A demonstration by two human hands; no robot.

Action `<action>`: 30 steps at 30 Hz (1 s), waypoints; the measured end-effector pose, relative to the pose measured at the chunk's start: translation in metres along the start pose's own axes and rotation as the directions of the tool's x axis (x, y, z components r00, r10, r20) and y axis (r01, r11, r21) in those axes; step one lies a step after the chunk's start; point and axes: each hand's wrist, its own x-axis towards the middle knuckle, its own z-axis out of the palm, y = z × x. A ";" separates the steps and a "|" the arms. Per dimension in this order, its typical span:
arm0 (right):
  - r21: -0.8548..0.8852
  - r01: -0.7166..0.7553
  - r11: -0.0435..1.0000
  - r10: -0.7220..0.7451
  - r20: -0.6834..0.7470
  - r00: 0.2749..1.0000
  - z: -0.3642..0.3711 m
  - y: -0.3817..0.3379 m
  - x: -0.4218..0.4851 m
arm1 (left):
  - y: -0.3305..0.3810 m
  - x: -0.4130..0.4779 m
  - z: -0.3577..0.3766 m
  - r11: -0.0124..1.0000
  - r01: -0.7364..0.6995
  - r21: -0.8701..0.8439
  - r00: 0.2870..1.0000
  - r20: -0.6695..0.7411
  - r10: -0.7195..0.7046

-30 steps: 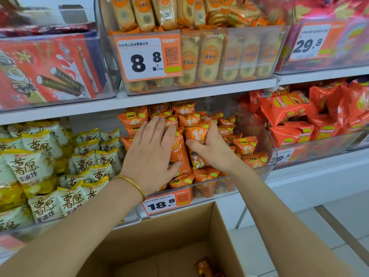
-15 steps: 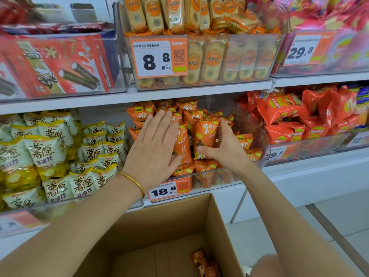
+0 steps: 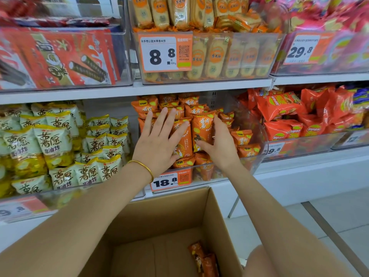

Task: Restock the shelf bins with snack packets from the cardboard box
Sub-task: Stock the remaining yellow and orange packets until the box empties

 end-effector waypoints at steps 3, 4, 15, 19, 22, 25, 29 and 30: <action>-0.006 -0.004 1.000 0.003 -0.020 1.000 0.005 0.008 -0.007 | 0.002 -0.001 0.002 1.000 -0.016 -0.004 1.000 0.000 0.016; -0.008 -0.008 1.000 0.007 -0.019 1.000 0.006 0.008 -0.007 | 0.002 -0.002 0.002 1.000 -0.016 -0.001 1.000 -0.001 0.016; 0.074 -0.054 0.996 0.053 0.007 0.999 -0.006 0.006 -0.002 | 0.003 -0.003 -0.007 1.000 -0.005 -0.014 0.999 -0.038 0.004; 0.128 -0.085 0.988 0.088 -0.025 0.996 -0.007 0.004 -0.008 | 0.003 -0.005 -0.007 1.000 -0.006 -0.013 0.999 -0.054 0.005; 0.104 -0.077 0.992 0.082 -0.038 0.996 -0.003 0.002 -0.011 | 0.003 -0.006 -0.008 1.000 -0.006 -0.010 0.998 -0.058 0.005; 0.028 -0.025 0.999 0.027 -0.063 0.998 -0.003 0.000 -0.010 | 0.003 -0.006 -0.008 1.000 -0.002 -0.002 0.999 -0.048 0.002; -0.070 0.029 0.997 -0.032 -0.054 0.998 -0.001 0.000 -0.008 | 0.004 -0.005 -0.007 1.000 0.006 0.008 1.000 -0.024 -0.006; -0.100 0.031 0.994 -0.035 -0.043 0.998 0.001 0.001 -0.008 | 0.004 -0.005 -0.006 1.000 0.006 0.008 1.000 -0.021 -0.006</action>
